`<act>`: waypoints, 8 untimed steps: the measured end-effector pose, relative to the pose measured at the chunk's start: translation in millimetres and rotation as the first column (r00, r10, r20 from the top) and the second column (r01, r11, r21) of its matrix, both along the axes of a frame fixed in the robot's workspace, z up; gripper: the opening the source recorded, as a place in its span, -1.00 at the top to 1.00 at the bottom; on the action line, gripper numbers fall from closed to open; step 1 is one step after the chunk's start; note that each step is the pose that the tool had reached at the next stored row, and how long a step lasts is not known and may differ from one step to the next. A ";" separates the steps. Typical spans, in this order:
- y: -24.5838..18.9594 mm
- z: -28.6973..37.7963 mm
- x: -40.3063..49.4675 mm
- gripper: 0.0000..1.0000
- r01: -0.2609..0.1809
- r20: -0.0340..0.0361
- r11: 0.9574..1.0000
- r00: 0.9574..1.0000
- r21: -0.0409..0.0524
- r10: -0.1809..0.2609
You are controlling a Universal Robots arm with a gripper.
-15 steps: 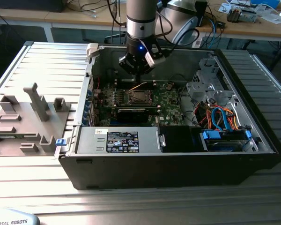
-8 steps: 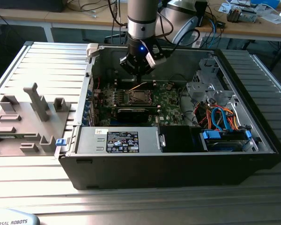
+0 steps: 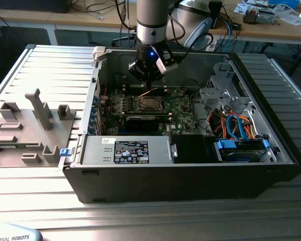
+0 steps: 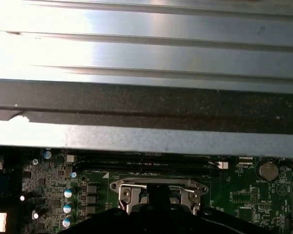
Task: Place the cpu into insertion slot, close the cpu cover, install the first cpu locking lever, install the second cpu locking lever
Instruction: 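Install the first cpu locking lever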
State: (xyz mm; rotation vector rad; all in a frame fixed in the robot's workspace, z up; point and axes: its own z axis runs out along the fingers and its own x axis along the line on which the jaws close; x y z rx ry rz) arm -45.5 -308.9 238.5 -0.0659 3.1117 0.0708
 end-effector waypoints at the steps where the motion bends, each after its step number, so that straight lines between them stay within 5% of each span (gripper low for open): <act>1: 1.0 -1.2 0.0 0.79 0.000 0.000 1.000 1.000 0.001 0.000; 8: 3.2 -8.3 0.0 0.79 -0.006 0.000 1.000 1.000 0.002 0.006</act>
